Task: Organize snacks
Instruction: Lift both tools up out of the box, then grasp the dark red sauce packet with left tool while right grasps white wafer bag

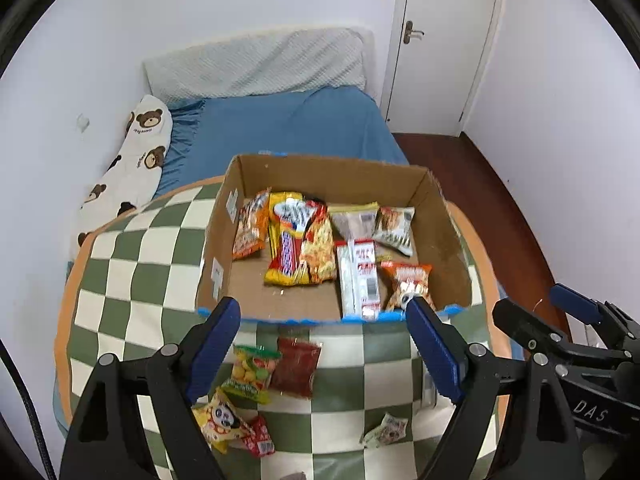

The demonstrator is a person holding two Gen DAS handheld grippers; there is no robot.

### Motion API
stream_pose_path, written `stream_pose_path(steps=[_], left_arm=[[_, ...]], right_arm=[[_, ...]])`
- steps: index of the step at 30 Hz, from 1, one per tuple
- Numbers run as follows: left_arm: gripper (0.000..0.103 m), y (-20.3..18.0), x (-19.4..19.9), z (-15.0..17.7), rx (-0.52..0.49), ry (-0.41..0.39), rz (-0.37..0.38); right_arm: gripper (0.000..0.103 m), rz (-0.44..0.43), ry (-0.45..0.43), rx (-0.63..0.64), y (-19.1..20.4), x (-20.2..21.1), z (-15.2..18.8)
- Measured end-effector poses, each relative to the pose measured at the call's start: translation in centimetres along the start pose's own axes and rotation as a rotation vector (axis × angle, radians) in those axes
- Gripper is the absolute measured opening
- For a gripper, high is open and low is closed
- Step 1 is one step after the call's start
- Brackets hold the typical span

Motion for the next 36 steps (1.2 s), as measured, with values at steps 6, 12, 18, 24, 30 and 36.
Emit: stream_pose_path(steps=[6,12,18,24,30,36], left_arm=[[0.085,0.7,-4.5,5.5,0.011,0.155,-0.032],[0.085,4.9,-12.8,10.7,0.062,0.393,-0.093],[0.085,4.9,-17.9,11.2,0.025,0.508,-0.055],[0.085,2.5,-21.7,11.0,-0.082,0.542,-0.098],[0.051,0.7,-22.0,11.1,-0.081,0.515,-0.082],[0.047,1.1,-21.0,14.2,-0.046,0.535,-0.086]], right_arm=[[0.094,-0.01,0.135,-0.089,-3.4,-3.9,4.8],[0.069,0.047,0.319,-0.155,-8.0,-11.6,10.0],[0.071,0.037,0.433,-0.234,-9.9,-17.3,13.0],[0.072,0.091,0.463,-0.212,-10.1,-19.9,14.2],[0.052,0.105,0.458,-0.19,-10.2,-19.8,14.9],[0.051,0.076,0.5,-0.148,-8.8,-19.2,16.8]])
Point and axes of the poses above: each gripper's, at about its wrist camera, not at the fingertips, and x roughly against the way its jaws point, y to its left, z to its underside, the point moved 3 cm from there along -x, roughly the way its jaws point, and after that the axes turned 1 degree about -x, right-handed, at the moved point
